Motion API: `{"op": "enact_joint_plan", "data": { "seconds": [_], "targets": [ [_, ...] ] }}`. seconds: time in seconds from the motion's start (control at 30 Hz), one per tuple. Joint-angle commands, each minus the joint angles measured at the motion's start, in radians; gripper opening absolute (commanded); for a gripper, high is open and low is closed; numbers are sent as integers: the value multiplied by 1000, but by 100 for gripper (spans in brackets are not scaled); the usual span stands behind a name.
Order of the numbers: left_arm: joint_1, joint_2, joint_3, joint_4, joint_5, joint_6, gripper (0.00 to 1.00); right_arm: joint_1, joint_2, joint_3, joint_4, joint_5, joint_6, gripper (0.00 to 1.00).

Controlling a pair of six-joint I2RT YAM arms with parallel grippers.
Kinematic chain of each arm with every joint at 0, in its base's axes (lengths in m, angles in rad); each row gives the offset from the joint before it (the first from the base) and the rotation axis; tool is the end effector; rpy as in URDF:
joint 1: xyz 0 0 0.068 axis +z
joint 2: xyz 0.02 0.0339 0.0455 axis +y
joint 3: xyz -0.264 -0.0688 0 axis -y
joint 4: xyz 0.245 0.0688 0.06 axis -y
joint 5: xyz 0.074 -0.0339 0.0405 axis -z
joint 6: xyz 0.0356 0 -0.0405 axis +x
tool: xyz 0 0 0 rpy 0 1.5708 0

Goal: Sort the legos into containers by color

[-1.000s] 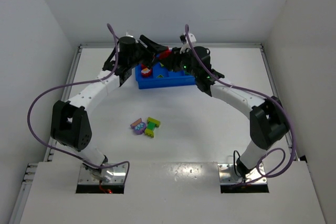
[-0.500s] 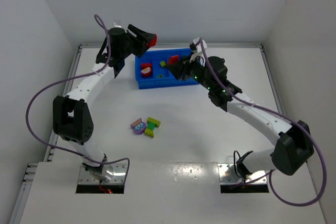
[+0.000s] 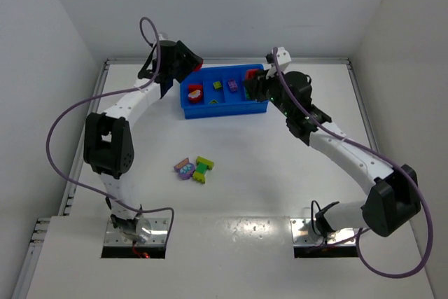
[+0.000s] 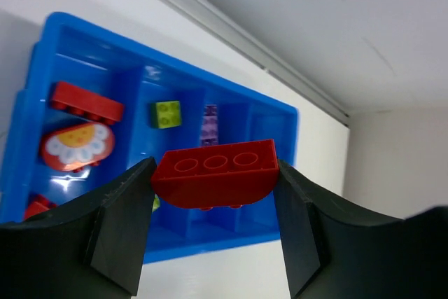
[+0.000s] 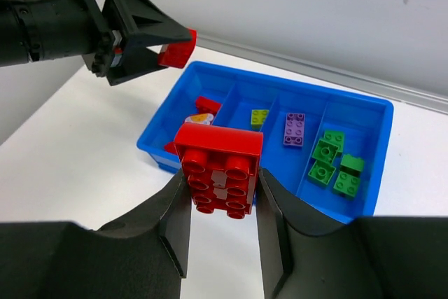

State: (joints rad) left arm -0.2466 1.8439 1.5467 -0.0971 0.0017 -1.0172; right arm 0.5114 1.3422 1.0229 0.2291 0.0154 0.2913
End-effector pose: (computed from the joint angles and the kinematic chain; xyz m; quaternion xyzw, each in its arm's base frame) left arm 0.4308 -0.1085 0.3112 -0.3122 0.7711 -0.3283 0.4473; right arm 0.2800 0.1565 0.3408 -0.0759 0.7344 0.2583 0.6231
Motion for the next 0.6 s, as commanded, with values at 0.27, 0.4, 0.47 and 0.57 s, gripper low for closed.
{"op": "enact_joint_plan", "data": {
  "seconds": [0.27, 0.4, 0.47, 0.57],
  "targets": [
    [17, 95, 15, -15, -104, 120, 21, -28, 21, 66, 16, -14, -26, 0],
    [17, 106, 15, -15, -114, 120, 37, -37, 31, 66, 16, -23, -26, 0],
    [26, 115, 24, -4, -114, 120, 68, -37, 31, 66, 16, -35, -26, 0],
    [26, 95, 24, 26, -77, 129, 94, -37, 52, 75, 16, -46, -26, 0]
  ]
}}
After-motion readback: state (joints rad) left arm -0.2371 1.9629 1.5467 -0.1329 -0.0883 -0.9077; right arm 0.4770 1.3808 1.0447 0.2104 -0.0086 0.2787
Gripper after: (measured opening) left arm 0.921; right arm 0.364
